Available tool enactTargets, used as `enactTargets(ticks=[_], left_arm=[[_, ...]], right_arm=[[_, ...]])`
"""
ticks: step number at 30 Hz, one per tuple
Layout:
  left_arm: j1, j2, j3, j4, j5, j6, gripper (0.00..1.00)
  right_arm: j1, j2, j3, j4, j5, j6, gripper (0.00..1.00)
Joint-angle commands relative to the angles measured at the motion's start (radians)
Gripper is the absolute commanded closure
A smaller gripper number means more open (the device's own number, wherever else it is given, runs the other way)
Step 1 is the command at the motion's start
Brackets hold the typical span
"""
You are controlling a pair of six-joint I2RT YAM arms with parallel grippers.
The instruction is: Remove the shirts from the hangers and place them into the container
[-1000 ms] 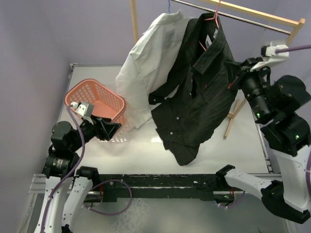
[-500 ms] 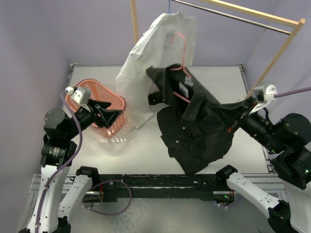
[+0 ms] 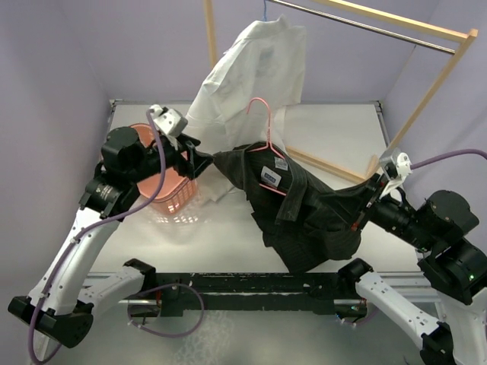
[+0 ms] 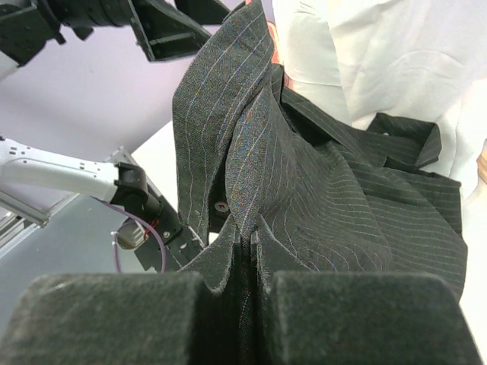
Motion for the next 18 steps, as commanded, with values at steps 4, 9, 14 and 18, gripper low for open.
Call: enactTargets(ticks=[4, 9, 14, 18], left_arm=[[-0.225, -0.04, -0.095, 0.055, -0.269, 0.128, 0.3], [-0.303, -0.074, -0.135, 0.12, -0.389, 0.162, 0.32], [-0.353, -0.145, -0.22, 0.215, -0.506, 0.221, 0.33], [-0.376, -0.159, -0.237, 0.246, -0.565, 0.26, 0.32]], right_arm=[[0.0, -0.008, 0.028, 0.082, -0.05, 0.043, 1.0], [-0.001, -0.028, 0.015, 0.078, -0.051, 0.061, 1.0], [-0.001, -0.057, -0.006, 0.081, -0.059, 0.079, 1.0], [-0.001, -0.062, -0.013, 0.082, -0.076, 0.089, 1.0]])
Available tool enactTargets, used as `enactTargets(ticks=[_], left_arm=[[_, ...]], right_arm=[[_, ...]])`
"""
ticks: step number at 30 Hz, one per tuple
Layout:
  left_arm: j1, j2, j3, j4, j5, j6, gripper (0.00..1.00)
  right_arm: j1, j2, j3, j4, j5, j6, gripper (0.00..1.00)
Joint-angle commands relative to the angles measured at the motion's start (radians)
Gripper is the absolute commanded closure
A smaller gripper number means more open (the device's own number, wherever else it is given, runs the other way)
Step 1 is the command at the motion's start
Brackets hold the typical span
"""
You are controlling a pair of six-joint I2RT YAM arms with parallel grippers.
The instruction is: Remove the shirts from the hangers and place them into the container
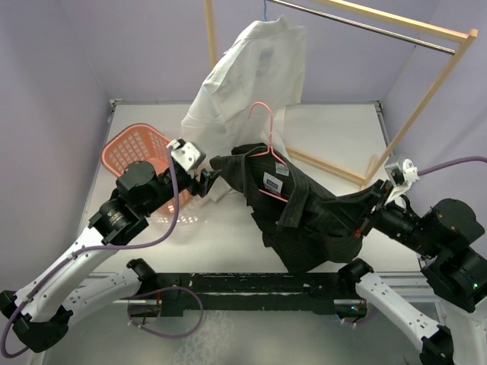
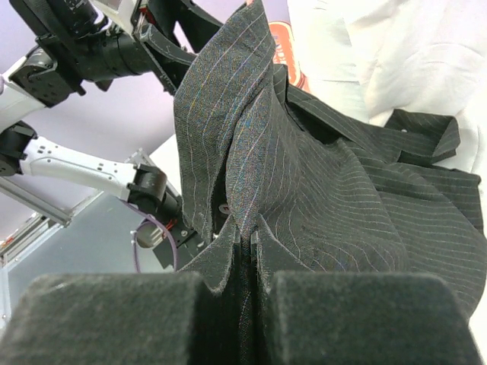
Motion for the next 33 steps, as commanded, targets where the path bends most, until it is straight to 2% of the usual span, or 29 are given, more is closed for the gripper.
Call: enactTargets(ticks=[1, 18, 27, 31, 33], left_arm=[[-0.024, -0.014, -0.013, 0.128, -0.102, 0.067, 0.32], [-0.134, 0.071, 0.015, 0.116, -0.078, 0.135, 0.31], [-0.148, 0.114, 0.005, 0.227, -0.13, 0.189, 0.32], [-0.15, 0.132, 0.002, 0.286, -0.137, 0.209, 0.37], [-0.149, 0.152, 0.014, 0.29, -0.14, 0.21, 0.44]], right_arm=[[-0.001, -0.012, 0.002, 0.084, -0.054, 0.034, 1.0], [0.0, -0.044, -0.001, 0.077, -0.052, 0.048, 1.0], [-0.001, -0.067, -0.006, 0.061, -0.072, 0.061, 1.0], [0.0, -0.079, -0.01, 0.051, -0.085, 0.07, 1.0], [0.0, -0.087, -0.021, 0.05, -0.093, 0.077, 1.0]])
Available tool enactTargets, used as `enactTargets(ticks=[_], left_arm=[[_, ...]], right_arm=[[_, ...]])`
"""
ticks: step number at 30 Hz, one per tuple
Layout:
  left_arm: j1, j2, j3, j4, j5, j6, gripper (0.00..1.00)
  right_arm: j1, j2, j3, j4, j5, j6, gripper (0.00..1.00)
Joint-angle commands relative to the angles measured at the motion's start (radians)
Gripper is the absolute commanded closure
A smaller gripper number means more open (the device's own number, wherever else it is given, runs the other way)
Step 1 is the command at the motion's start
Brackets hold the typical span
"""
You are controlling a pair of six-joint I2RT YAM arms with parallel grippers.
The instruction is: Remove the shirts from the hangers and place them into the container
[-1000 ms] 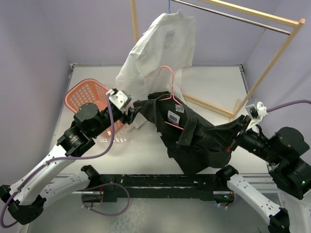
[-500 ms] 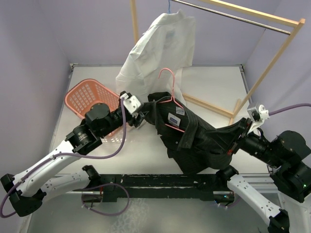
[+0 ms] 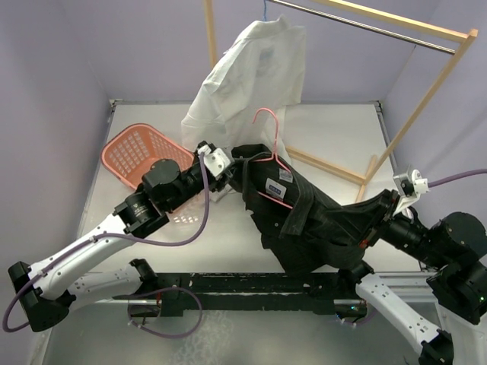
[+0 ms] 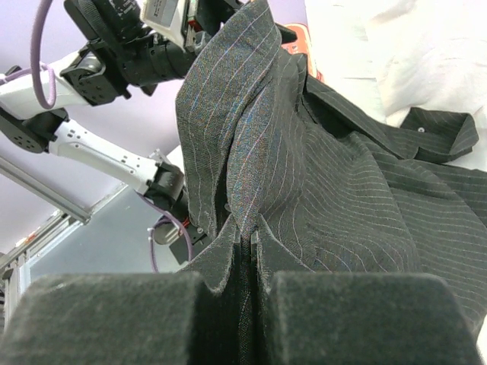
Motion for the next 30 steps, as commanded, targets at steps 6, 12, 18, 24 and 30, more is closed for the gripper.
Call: enactTargets(ticks=[6, 12, 18, 24, 30], left_arm=[[-0.005, 0.056, 0.047, 0.095, -0.011, 0.032, 0.89], [-0.006, 0.027, 0.014, 0.126, -0.1, 0.032, 1.0], [-0.006, -0.021, -0.011, 0.135, -0.32, 0.12, 1.0], [-0.006, -0.063, -0.021, 0.149, -0.525, 0.229, 1.0], [-0.005, -0.048, 0.016, 0.092, -0.588, 0.211, 1.0]], right_arm=[[0.0, -0.048, -0.054, 0.061, -0.065, 0.049, 1.0], [0.0, -0.066, -0.076, 0.012, -0.022, 0.044, 1.0], [0.0, -0.022, 0.001, -0.213, 0.248, -0.028, 0.96], [0.0, 0.075, 0.09, -0.337, 0.402, -0.069, 0.38], [0.0, 0.142, 0.164, -0.307, 0.437, -0.093, 0.35]])
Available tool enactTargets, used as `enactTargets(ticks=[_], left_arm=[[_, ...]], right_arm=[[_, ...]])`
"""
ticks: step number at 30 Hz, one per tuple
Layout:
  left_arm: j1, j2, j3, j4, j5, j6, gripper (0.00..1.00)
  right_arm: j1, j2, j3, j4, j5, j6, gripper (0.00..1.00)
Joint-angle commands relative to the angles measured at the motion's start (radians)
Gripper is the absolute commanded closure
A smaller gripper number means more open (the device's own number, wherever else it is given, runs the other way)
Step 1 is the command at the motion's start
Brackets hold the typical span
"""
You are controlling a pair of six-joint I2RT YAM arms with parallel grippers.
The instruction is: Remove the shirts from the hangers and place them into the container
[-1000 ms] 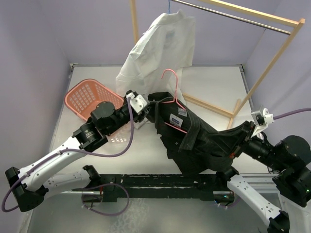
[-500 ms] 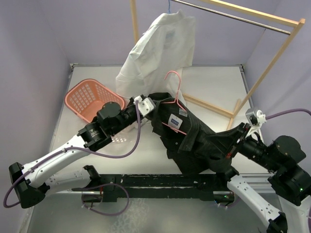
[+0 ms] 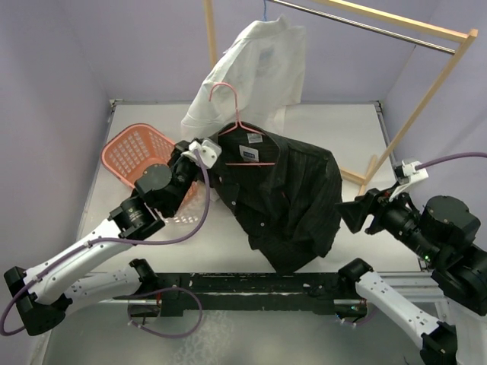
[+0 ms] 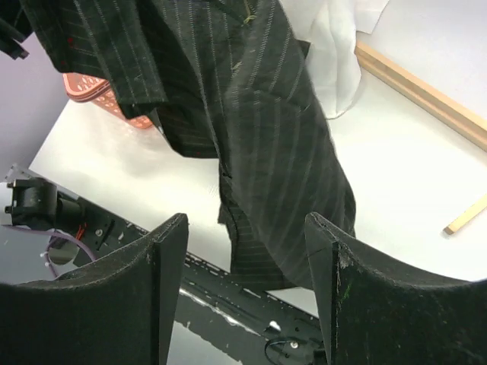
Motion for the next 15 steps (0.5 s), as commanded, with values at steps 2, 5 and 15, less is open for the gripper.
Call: enactTargets(ticks=[2, 5, 15], left_arm=[[0.004, 0.018, 0.069, 0.011, -0.124, -0.011, 1.0], [0.003, 0.042, 0.091, -0.019, -0.134, -0.027, 1.0], [0.004, 0.063, 0.111, -0.042, -0.123, -0.057, 1.0]], right_arm=[[-0.001, 0.062, 0.01, 0.069, -0.027, -0.033, 0.37], [0.0, 0.091, -0.031, 0.135, -0.105, -0.031, 0.4], [0.001, 0.208, -0.157, 0.429, -0.247, -0.021, 0.39]])
